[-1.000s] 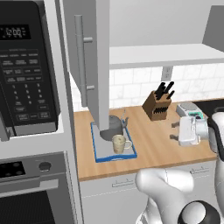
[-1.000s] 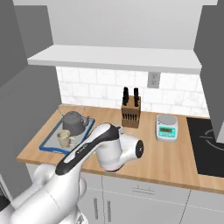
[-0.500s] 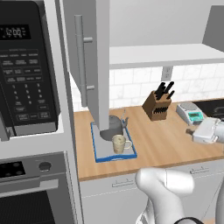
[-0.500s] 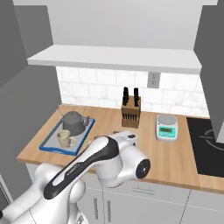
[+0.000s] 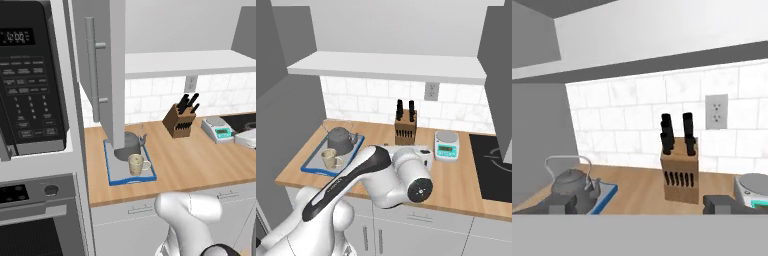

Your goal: Pick the kettle from the counter and place it on the tray. Then pick the mug from the cabinet and place it on the tray. Then close the cabinet doors.

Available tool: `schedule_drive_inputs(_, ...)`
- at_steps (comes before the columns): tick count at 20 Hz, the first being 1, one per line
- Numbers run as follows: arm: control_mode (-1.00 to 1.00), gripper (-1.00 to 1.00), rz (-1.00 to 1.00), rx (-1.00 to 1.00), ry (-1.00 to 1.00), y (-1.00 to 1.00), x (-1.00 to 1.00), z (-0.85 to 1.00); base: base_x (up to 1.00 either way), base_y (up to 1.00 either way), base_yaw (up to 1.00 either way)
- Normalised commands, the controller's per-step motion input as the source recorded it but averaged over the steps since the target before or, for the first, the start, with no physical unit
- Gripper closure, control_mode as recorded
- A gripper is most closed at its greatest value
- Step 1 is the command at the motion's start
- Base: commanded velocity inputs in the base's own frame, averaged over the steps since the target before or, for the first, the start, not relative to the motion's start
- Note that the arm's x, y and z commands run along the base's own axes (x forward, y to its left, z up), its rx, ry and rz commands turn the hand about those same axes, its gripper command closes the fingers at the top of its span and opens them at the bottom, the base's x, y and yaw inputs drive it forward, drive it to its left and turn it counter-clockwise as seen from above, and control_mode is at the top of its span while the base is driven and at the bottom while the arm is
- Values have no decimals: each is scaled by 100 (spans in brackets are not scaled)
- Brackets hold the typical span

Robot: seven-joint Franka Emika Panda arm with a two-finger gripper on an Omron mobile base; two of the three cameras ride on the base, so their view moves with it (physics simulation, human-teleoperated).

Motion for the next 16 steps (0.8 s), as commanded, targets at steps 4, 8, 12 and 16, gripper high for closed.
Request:
schedule_drive_inputs(4, -100, -100, -6, -3, -6, -74, 0, -6, 0, 0, 0)
schedule_drive_inputs(8, -100, -100, -3, 0, -18, -97, -4, -4, 0, 0, 0)
schedule_drive_inputs(12, -100, -100, -3, -4, -10, -88, 0, 8, 0, 0, 0)
schedule_drive_inputs(16, -100, -100, -7, -8, -1, -17, 0, -11, 0, 0, 0)
